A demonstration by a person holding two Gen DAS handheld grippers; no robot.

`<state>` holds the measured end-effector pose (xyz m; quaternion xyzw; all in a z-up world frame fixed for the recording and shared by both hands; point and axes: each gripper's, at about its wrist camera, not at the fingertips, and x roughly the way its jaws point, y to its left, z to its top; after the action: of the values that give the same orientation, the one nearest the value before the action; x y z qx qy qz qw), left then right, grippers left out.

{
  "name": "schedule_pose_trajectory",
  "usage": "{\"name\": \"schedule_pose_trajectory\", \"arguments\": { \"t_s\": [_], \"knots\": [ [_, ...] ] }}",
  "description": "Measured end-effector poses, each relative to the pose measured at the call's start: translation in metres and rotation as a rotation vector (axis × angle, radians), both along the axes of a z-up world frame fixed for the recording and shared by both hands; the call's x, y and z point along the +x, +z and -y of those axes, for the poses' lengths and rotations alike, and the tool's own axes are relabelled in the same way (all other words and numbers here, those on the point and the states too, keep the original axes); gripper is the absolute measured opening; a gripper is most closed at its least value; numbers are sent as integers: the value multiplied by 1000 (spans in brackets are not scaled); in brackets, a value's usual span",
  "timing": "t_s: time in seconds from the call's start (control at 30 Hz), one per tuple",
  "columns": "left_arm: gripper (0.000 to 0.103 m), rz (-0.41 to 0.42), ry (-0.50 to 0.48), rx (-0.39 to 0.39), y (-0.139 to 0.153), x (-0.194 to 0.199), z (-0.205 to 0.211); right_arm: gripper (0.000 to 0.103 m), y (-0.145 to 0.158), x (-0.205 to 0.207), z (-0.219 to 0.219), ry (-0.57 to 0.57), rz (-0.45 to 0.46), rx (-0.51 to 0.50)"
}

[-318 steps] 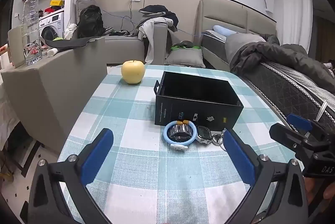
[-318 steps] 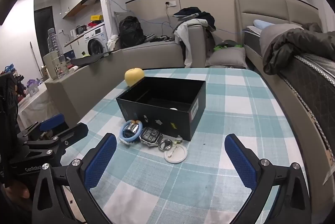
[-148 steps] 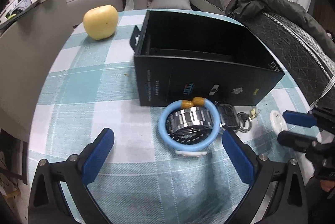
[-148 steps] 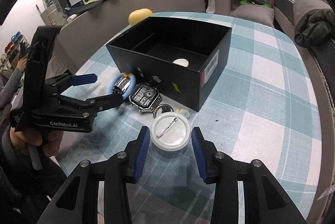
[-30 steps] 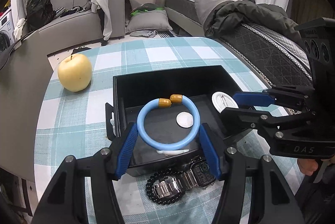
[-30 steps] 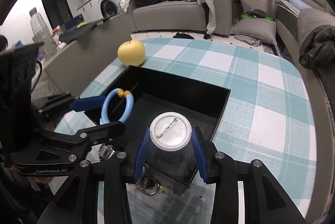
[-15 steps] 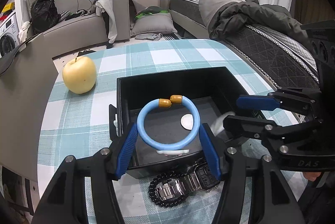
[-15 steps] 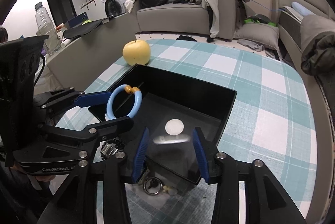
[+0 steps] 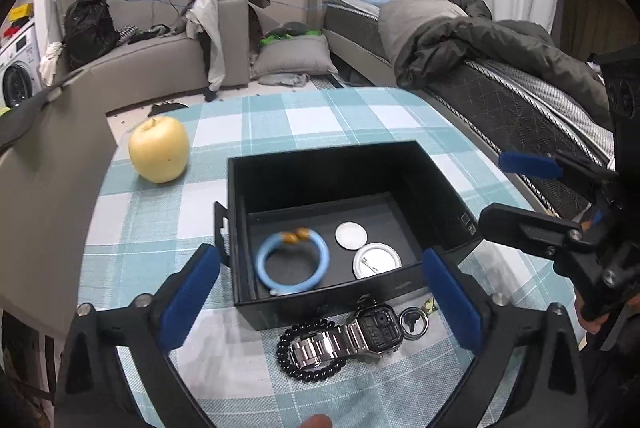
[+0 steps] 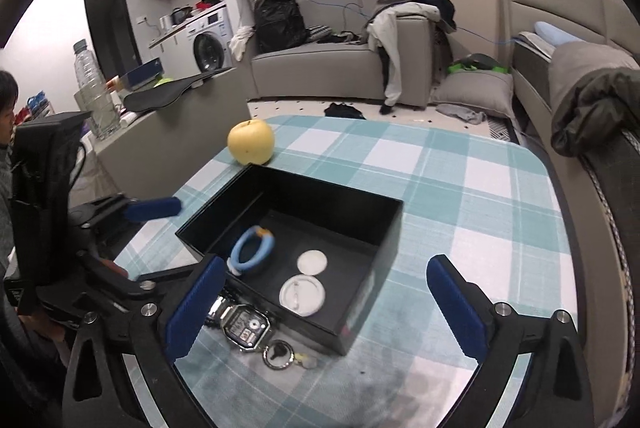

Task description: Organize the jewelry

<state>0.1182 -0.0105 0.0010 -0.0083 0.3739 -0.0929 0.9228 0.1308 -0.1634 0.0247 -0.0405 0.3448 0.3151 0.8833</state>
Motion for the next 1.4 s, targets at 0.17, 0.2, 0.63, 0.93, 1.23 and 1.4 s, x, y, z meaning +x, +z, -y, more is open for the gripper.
{"name": "schedule_pose_trajectory", "arguments": {
  "t_s": [0.17, 0.2, 0.63, 0.93, 1.23, 1.4],
  "knots": [
    [101, 30, 42, -21, 10, -8, -9, 102, 1, -5, 11, -8, -5, 4],
    [101, 35, 53, -23, 11, -9, -11, 103, 1, -6, 12, -10, -7, 3],
    [101, -24, 102, -45, -10, -38, -29, 100, -35, -23, 18, 45, -152, -120],
    [101, -92, 88, 6, -24, -33, -18, 43, -66, -22, -13, 169, -276, -212],
    [101, -143, 81, 16, -33, -35, -17, 30, -70, -15, -23, 187, -286, -220],
    [101, -145, 82, 19, -33, -34, -16, 28, -72, -13, -29, 198, -273, -246]
  ]
}}
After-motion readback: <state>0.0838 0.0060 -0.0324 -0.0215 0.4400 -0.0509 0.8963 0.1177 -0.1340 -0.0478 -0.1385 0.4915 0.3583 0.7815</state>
